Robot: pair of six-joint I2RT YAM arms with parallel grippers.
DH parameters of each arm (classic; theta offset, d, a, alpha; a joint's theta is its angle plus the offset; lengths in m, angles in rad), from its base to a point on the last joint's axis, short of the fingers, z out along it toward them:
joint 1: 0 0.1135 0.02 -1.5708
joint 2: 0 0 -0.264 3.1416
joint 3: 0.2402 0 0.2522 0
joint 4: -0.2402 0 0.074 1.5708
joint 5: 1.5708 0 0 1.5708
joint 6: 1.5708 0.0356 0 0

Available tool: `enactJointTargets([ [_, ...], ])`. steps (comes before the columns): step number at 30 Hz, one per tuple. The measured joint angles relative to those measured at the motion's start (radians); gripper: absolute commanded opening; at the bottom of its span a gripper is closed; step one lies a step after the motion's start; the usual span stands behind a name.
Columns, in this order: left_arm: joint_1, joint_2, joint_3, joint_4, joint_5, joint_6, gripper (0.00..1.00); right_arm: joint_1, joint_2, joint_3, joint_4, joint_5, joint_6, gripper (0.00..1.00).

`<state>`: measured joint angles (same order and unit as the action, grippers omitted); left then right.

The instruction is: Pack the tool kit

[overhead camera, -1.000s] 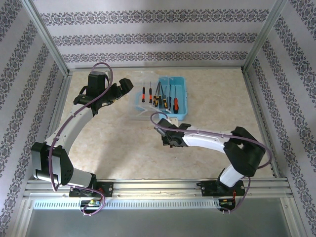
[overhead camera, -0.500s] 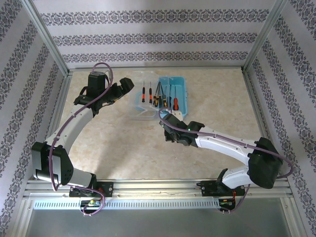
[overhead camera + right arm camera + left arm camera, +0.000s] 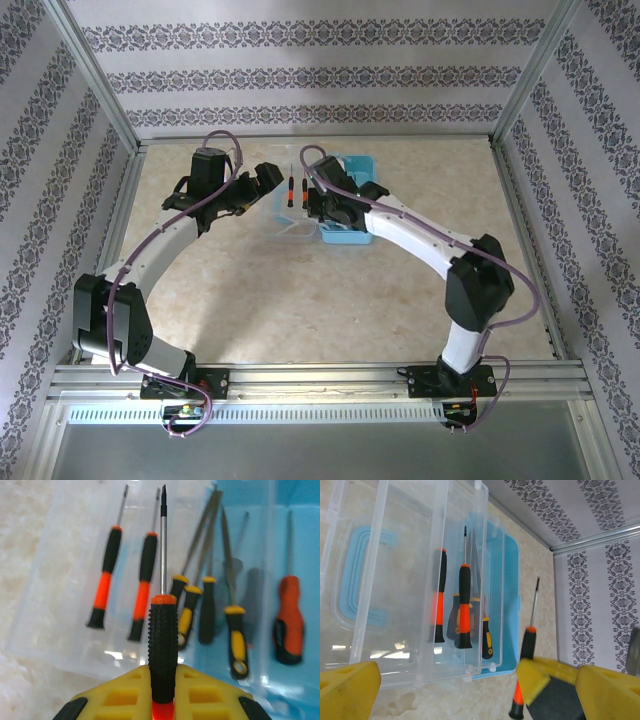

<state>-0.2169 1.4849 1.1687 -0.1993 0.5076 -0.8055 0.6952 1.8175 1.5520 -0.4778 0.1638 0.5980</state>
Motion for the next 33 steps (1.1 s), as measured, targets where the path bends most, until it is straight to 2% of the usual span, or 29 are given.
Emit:
enactJointTargets([
  [12, 0.002, 0.000, 0.000, 0.005, 0.016, 0.000, 1.00, -0.039, 0.236, 0.250, 0.025, -0.181, 0.032, 0.14],
  [23, 0.006, 0.000, 0.000, 0.005, 0.016, -0.005, 1.00, -0.084, 0.322, 0.339, 0.011, -0.220, 0.059, 0.13],
  [33, 0.011, 0.000, 0.000, 0.005, 0.016, -0.007, 1.00, -0.092, 0.346, 0.358, 0.010, -0.238, 0.061, 0.18],
])
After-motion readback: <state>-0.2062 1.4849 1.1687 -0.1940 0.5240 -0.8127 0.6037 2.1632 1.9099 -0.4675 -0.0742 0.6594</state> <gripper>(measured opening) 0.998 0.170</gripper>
